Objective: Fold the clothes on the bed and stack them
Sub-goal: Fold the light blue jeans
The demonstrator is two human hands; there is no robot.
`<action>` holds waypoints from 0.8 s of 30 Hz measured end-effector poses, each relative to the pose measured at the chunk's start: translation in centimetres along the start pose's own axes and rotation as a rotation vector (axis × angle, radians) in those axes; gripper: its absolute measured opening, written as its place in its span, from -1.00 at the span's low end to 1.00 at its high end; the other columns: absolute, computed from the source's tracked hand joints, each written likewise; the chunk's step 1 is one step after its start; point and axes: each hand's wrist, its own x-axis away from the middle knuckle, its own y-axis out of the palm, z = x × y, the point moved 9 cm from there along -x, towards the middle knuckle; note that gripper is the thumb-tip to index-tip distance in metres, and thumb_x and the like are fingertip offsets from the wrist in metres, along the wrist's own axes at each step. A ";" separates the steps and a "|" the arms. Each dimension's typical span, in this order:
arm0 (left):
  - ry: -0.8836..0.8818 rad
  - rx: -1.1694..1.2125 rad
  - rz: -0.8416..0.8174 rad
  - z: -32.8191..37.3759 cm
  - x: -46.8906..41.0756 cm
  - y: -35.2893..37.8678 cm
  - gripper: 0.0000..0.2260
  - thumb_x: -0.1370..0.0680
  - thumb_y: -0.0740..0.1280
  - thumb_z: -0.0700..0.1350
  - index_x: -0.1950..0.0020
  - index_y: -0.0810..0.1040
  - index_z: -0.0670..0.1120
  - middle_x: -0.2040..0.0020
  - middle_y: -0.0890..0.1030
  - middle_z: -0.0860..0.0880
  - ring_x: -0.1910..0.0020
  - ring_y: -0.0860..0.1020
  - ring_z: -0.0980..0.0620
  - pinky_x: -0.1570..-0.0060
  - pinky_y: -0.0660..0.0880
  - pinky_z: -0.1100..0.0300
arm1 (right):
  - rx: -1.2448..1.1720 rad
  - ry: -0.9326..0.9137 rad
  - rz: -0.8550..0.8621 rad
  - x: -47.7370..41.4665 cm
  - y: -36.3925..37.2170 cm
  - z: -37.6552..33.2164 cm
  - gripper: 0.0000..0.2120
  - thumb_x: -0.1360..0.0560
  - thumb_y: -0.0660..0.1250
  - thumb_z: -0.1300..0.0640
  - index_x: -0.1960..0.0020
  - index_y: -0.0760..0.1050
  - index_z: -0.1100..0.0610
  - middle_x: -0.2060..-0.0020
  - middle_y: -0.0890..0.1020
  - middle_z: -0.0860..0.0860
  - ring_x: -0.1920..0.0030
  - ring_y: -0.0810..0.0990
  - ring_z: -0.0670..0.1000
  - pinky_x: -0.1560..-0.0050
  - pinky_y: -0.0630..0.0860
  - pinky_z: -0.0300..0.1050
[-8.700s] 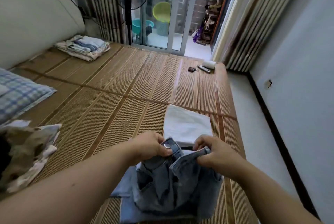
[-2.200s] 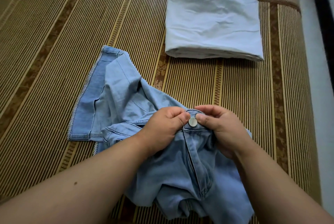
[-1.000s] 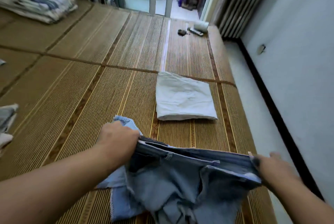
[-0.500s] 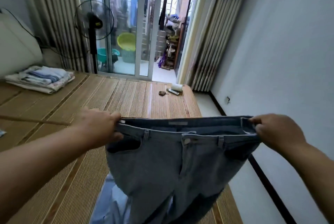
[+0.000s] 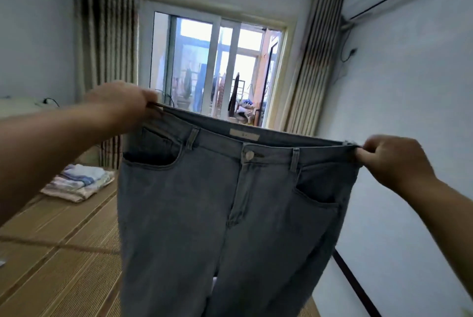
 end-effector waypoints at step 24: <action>-0.175 0.738 -0.174 -5.5 -1.2 -0.6 -0.89 -0.48 0.44 -0.07 0.14 0.61 -0.10 0.20 0.63 -0.14 0.20 0.57 -0.09 0.29 0.40 0.15 | -0.887 0.063 -0.148 -5.3 -4.5 -2.2 -0.87 -0.54 0.32 0.21 -0.08 0.57 0.18 0.09 0.65 0.06 0.10 0.61 -0.01 0.27 0.54 -0.37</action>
